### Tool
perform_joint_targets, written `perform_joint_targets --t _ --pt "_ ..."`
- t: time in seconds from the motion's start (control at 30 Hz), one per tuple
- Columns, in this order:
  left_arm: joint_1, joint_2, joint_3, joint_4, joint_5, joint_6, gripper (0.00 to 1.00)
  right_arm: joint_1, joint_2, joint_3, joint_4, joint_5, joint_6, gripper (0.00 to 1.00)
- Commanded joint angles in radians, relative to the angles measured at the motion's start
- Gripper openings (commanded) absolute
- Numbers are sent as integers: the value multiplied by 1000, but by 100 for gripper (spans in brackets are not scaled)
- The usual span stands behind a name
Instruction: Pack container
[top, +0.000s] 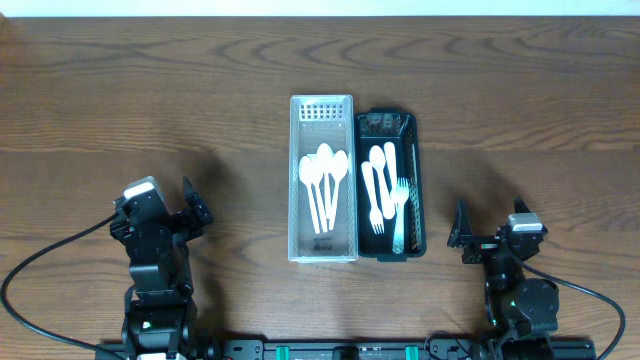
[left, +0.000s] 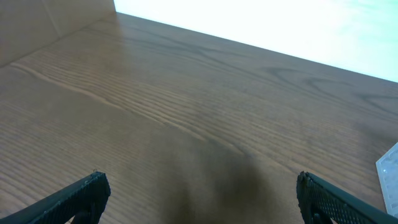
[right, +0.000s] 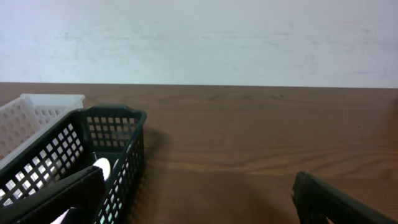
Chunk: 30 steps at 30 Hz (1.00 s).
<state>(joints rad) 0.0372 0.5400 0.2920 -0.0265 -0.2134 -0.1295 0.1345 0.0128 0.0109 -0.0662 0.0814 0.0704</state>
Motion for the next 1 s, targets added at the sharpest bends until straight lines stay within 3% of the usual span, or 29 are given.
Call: perform_joint_targets --t 0.0,0.4,0.73,0.83,0.97 --pt "-3 -6 7 1 -8 9 98 3 -4 -4 -2 -7 -12 99" --pt "7 -33 7 -26 -27 35 98 3 -4 -5 -2 -7 -12 99" --pt "-16 -303 6 -315 45 49 98 3 -4 -4 -2 -7 -12 99" --pt "-37 -415 -1 -344 89 127 98 3 -4 -5 -2 -7 -12 99" --pt "-66 -525 -47 -261 152 260 98 3 -4 -5 -2 -6 -12 99"
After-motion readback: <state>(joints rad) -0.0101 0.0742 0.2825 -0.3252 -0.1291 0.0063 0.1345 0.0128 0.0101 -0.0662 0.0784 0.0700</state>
